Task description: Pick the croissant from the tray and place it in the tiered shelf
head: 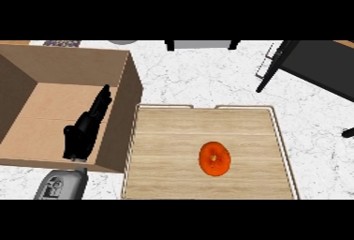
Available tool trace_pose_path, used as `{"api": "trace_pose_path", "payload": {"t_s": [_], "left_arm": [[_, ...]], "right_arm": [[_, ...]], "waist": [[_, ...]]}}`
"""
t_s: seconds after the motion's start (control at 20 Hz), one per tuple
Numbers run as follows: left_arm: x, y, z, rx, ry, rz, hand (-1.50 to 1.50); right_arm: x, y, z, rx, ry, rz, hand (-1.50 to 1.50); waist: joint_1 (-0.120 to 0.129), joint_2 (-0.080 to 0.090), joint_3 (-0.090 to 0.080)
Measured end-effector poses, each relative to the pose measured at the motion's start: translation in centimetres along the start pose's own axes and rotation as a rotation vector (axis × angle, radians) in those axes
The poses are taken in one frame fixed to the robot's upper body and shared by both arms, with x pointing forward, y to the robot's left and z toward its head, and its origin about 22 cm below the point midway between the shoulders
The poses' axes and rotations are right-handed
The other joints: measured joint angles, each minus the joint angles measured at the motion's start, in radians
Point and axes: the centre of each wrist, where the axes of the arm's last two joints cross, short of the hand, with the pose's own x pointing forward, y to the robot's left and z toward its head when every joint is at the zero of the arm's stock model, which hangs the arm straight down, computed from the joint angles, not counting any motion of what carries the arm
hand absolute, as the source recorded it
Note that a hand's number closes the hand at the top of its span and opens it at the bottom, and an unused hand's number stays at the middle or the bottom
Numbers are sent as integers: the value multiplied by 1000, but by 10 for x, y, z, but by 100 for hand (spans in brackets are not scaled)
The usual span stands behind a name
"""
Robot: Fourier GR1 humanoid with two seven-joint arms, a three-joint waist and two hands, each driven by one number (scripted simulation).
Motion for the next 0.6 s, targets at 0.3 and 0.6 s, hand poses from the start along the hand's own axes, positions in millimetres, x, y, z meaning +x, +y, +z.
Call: {"api": "trace_pose_path", "payload": {"t_s": [0.3,0.6], "left_arm": [[-3,7,5,28,21,-7,0],[-3,11,8,42,26,-8,0]], "right_arm": [[-15,-56,-13,29,64,72,-150],[-36,-118,-21,76,62,131,-150]], "waist": [[-28,-10,0],[-50,-16,1]]}}
